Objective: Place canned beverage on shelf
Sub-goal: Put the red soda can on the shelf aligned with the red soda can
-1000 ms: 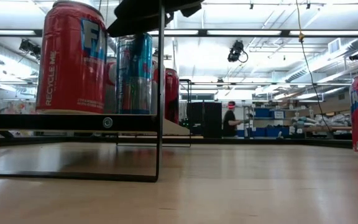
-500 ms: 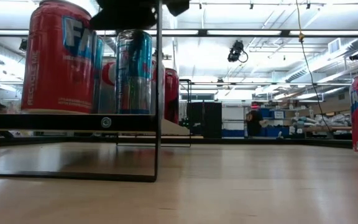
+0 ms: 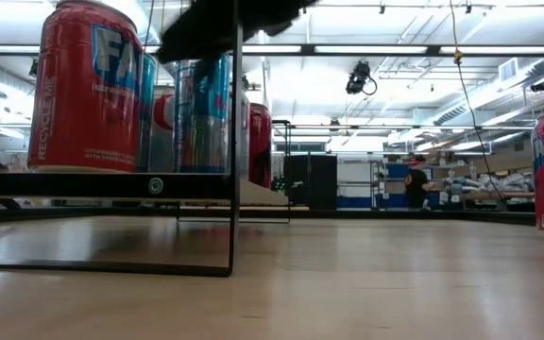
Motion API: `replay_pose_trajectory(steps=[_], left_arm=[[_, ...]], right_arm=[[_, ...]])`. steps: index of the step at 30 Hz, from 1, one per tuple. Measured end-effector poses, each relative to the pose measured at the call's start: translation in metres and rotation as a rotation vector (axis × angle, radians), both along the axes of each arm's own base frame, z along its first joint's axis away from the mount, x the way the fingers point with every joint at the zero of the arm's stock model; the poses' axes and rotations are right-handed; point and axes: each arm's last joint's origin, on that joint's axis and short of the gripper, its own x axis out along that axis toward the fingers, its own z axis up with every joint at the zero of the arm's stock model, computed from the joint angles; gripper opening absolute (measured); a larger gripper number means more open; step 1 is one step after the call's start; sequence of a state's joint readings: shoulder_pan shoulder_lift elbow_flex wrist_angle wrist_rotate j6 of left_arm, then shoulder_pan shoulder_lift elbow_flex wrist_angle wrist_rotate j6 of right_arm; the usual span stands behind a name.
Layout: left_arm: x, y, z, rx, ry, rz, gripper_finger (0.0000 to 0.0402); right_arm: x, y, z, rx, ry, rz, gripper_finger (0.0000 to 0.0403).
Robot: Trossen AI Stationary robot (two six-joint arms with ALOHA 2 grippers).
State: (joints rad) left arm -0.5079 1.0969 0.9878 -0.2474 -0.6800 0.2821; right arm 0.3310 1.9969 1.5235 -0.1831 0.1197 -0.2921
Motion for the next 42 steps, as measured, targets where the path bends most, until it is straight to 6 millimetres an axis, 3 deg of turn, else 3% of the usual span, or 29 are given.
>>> replay_pose_trajectory(steps=[11, 18, 22, 28, 36, 42], left_arm=[[0.0, 0.0, 0.0, -0.004, 0.002, 0.002, 0.0249], [0.0, 0.0, 0.0, -0.008, 0.001, 0.003, 0.0249], [0.0, 0.0, 0.0, -0.008, 0.001, 0.003, 0.0249], [0.0, 0.0, 0.0, -0.01, -0.001, 0.003, 0.0249], [0.0, 0.0, 0.0, -0.011, -0.003, 0.003, 0.0249], [0.0, 0.0, 0.0, -0.012, -0.005, 0.004, 0.0249]], right_arm=[[-0.031, -0.008, 0.038, 0.023, 0.079, -0.085, 0.0348], [-0.076, -0.023, 0.051, 0.074, 0.391, -0.283, 0.0348], [-0.102, -0.032, 0.053, 0.076, 0.577, -0.43, 0.0348], [-0.135, -0.036, 0.052, 0.085, 0.681, -0.551, 0.0348], [-0.184, -0.057, 0.043, 0.168, 0.702, -0.724, 0.0348], [-0.206, -0.066, 0.043, 0.227, 0.704, -0.76, 0.035]])
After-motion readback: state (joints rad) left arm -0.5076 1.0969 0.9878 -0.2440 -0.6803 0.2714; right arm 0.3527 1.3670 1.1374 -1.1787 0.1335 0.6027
